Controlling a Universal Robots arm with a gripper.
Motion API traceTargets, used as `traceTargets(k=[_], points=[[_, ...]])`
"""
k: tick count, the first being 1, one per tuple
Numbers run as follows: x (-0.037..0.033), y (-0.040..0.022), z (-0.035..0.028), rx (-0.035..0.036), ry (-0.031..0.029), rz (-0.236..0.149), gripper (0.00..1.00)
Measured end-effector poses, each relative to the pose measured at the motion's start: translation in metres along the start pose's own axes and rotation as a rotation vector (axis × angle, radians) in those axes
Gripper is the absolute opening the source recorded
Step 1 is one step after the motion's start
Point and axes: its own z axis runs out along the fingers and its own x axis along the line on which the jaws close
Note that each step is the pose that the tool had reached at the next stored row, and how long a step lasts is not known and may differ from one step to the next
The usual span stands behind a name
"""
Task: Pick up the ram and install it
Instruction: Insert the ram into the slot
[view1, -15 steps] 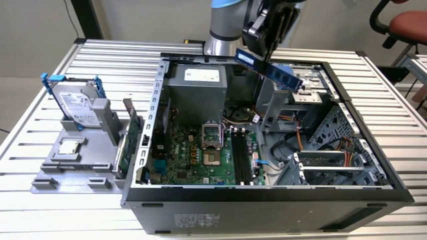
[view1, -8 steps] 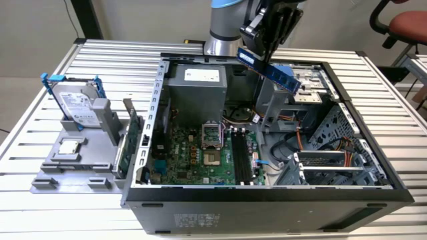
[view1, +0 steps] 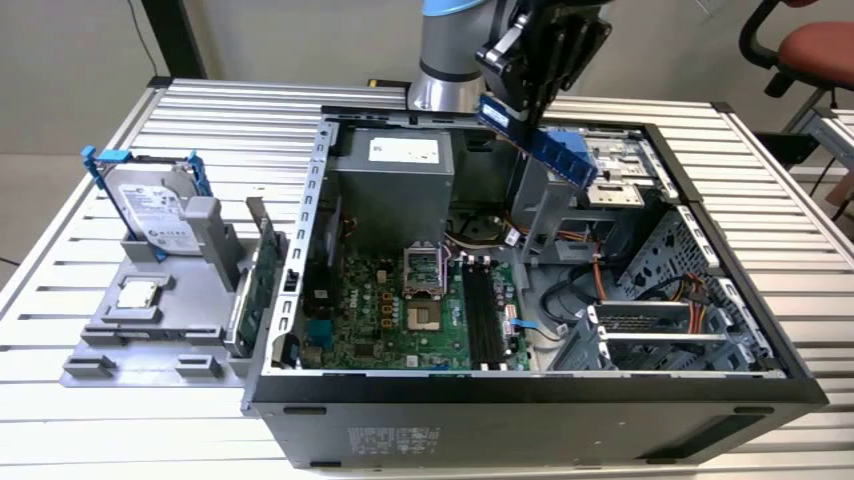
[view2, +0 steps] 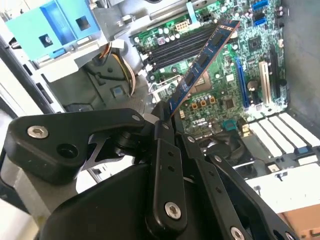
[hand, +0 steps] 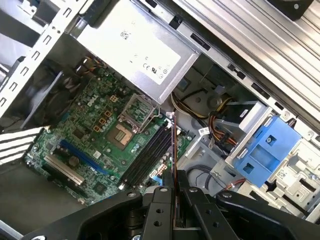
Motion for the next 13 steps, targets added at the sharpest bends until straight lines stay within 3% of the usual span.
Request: traceTargets(k=[13], points=[[0.0001, -0.0001, 0.0, 0.0029, -0.0031, 0.188, 0.0]])
